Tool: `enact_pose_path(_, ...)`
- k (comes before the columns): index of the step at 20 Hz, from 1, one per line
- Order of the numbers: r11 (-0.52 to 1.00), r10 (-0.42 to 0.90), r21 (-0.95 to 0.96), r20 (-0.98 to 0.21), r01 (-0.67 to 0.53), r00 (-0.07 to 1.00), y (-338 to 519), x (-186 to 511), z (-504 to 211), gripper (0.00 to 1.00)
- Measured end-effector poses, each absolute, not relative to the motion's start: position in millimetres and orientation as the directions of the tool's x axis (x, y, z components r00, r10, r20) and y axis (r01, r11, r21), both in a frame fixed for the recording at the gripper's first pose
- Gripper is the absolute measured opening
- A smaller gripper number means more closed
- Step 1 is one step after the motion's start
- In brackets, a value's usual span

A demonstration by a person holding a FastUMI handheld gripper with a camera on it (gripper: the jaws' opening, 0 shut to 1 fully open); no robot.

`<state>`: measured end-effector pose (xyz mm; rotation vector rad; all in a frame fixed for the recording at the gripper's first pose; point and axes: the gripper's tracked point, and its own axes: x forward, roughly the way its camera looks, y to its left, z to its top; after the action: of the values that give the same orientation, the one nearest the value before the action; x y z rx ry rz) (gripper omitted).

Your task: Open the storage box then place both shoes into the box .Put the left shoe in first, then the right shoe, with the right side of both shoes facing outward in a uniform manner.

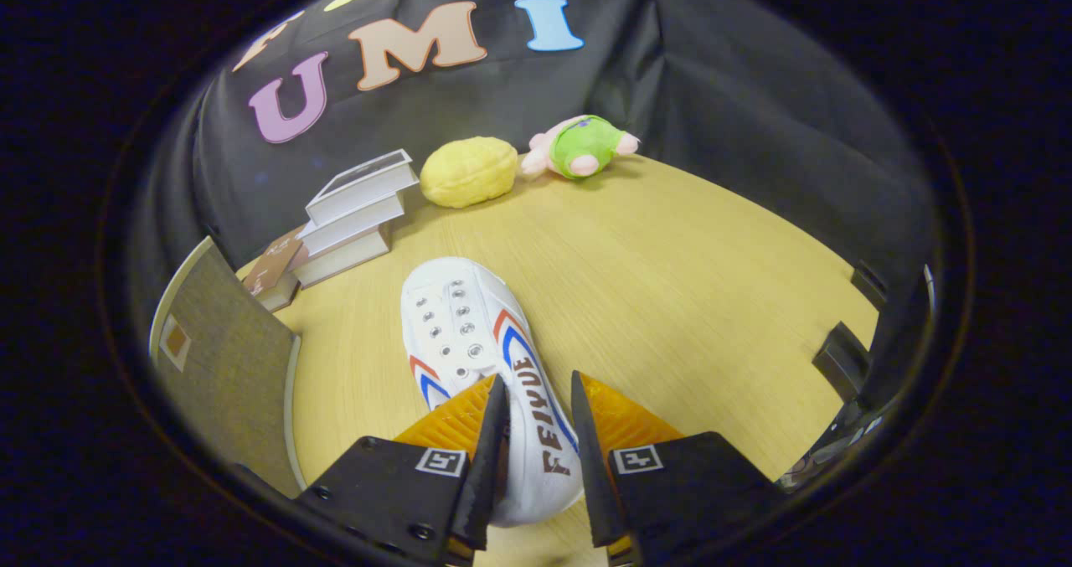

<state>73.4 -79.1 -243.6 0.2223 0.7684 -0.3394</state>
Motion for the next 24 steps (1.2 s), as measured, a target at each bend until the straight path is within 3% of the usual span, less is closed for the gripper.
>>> enact_pose_path(6,0.921,-0.229,0.072,-0.698,0.384,0.679,-78.8,74.2,-242.1,0.43)
enact_pose_path(8,0.927,-0.239,0.049,-0.688,0.372,0.685,-81.3,76.5,-240.4,0.34)
enact_pose_path(9,0.923,-0.260,0.035,-0.680,0.384,0.685,-83.5,75.3,-236.4,0.25)
enact_pose_path(10,0.932,-0.262,0.010,-0.670,0.361,0.694,-86.3,77.4,-238.7,0.25)
enact_pose_path(11,0.930,-0.271,0.008,-0.661,0.367,0.700,-86.8,79.3,-236.1,0.11)
enact_pose_path(12,0.929,-0.279,0.002,-0.653,0.370,0.704,-85.2,77.0,-231.4,0.11)
enact_pose_path(13,0.925,-0.286,0.010,-0.642,0.380,0.712,-86.5,80.5,-232.6,0.05)
enact_pose_path(24,0.912,-0.321,0.040,-0.550,0.408,0.771,-88.1,80.3,-207.4,0.05)
